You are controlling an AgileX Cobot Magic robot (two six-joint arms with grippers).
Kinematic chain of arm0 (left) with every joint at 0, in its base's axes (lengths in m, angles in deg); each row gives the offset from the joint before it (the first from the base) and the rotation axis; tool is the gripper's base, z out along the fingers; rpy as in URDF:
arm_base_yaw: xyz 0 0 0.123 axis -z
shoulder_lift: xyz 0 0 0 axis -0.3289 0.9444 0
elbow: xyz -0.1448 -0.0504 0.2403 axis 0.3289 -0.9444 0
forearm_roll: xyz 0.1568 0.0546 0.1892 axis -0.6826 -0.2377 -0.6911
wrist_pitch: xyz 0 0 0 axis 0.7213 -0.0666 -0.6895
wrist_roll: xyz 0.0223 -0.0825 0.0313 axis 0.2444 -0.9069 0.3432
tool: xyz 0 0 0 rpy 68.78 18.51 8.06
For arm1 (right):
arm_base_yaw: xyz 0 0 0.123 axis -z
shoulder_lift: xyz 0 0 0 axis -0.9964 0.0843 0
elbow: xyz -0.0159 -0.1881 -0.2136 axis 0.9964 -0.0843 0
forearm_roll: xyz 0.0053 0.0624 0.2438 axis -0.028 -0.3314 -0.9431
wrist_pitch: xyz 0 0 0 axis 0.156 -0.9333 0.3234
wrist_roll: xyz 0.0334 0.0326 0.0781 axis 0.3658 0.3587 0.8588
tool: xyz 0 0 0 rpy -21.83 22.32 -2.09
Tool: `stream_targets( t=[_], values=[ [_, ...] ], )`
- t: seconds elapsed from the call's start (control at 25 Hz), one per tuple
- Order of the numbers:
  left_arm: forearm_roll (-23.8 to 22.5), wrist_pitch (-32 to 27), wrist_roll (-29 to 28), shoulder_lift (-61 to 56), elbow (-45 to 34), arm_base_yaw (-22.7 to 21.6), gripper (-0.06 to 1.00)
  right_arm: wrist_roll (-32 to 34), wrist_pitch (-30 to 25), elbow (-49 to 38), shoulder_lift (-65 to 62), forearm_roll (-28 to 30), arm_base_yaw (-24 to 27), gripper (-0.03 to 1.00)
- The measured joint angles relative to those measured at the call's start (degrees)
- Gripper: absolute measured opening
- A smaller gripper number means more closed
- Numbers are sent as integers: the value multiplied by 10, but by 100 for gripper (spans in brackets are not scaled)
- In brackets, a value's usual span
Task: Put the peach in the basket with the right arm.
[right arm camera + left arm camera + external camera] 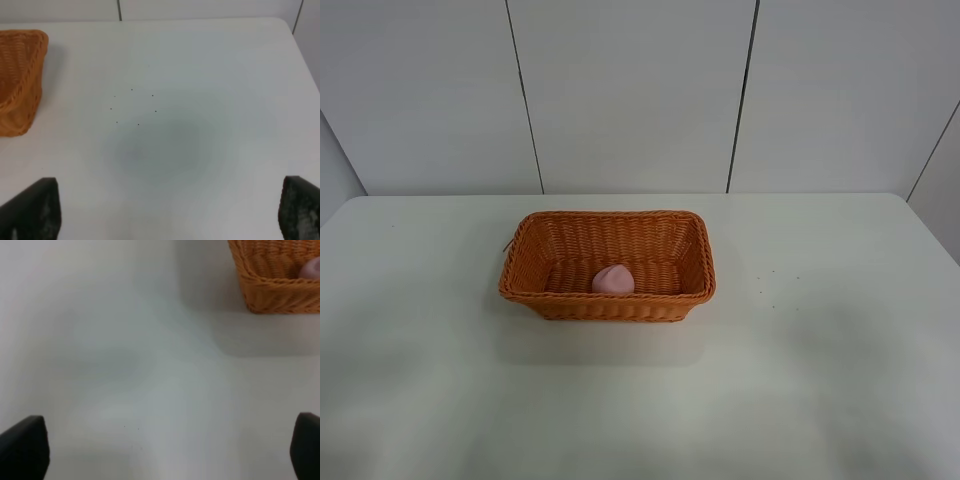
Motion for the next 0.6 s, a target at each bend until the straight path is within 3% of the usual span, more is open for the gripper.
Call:
stream_targets(
  t=[0.6],
  values=[
    [0,0,0,0,0,0,99,0,3,0,0,0,0,67]
  ],
)
